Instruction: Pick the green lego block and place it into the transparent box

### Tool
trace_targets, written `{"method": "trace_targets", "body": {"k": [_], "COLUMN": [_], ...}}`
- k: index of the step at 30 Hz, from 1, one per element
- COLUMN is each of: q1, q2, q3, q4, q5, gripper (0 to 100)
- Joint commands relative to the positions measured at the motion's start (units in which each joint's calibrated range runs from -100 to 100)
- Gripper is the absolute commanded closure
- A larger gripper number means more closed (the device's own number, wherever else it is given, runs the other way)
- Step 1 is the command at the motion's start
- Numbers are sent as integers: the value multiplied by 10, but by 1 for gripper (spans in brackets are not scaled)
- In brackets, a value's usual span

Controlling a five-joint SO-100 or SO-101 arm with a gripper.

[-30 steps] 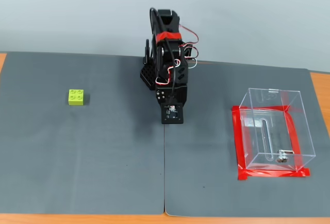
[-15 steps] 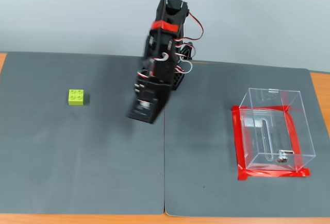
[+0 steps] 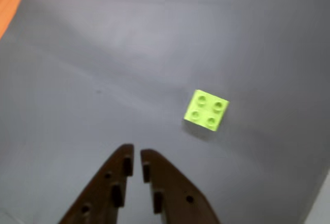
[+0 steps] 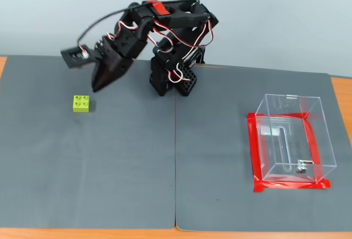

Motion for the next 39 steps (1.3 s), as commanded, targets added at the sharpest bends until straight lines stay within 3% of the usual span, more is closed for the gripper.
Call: {"method": "trace_targets", "body": {"k": [1,10,20,32,39], "q1": [64,129,124,92,74], "q2": [3,164,336,396,409], "q3": [-42,-114,-200,-202,-193], "q4": [-7,-6,-7,-21,-44], "q5": [1,1,-2,-3,-3], "gripper": [98,98,98,98,83]}}
